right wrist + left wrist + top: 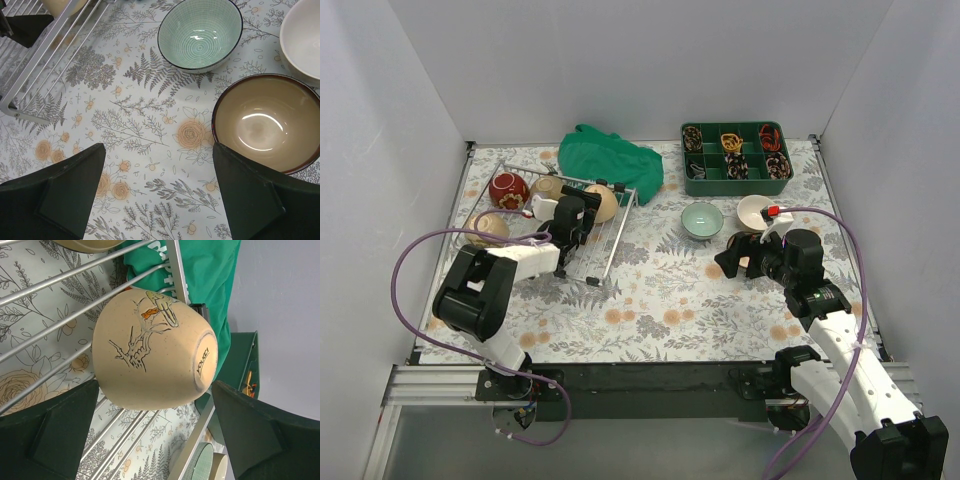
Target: Unload the bowls from the dish rack
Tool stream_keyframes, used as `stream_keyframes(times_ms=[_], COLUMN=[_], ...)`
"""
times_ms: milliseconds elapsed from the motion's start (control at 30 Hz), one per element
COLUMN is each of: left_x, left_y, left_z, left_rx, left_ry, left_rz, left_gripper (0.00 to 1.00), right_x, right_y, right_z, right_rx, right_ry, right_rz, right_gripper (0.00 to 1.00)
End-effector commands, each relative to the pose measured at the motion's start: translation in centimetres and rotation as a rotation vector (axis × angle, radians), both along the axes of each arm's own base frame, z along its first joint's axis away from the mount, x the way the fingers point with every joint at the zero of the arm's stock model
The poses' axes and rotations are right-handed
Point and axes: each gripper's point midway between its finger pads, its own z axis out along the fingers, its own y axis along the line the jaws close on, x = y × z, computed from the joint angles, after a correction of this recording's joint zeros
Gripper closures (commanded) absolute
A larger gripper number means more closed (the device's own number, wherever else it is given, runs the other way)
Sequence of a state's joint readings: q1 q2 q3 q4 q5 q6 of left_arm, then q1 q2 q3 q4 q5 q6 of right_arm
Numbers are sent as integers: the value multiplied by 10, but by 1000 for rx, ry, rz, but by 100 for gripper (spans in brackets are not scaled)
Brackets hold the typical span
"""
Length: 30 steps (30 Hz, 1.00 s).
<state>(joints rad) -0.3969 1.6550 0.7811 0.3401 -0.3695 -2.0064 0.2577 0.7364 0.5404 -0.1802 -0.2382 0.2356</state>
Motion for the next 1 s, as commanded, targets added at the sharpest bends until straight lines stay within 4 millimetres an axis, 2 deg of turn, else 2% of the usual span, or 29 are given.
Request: stream_keyframes(times_ms=[0, 200, 433, 733, 967], left_x=[-14, -22, -16, -12, -7], left_y=[16, 14, 11, 25, 28], left_z=[-33, -36, -38, -26, -18], left_rx=[-98, -100, -114, -179, -245], left_ry=[146, 163, 163, 67, 6], left_rz=[169, 158, 172, 266, 311], left_gripper=[2, 2, 2, 4, 6], right_x=[2, 2, 2, 1, 0], right_y=[2, 3, 3, 4, 4], right_z=[8, 7, 6, 6, 4], right_rx=[6, 6, 5, 4, 3], right_ry=[-47, -43, -44, -43, -38], right_rz=[14, 17, 15, 22, 27], right_gripper=[4, 4, 4, 4, 4])
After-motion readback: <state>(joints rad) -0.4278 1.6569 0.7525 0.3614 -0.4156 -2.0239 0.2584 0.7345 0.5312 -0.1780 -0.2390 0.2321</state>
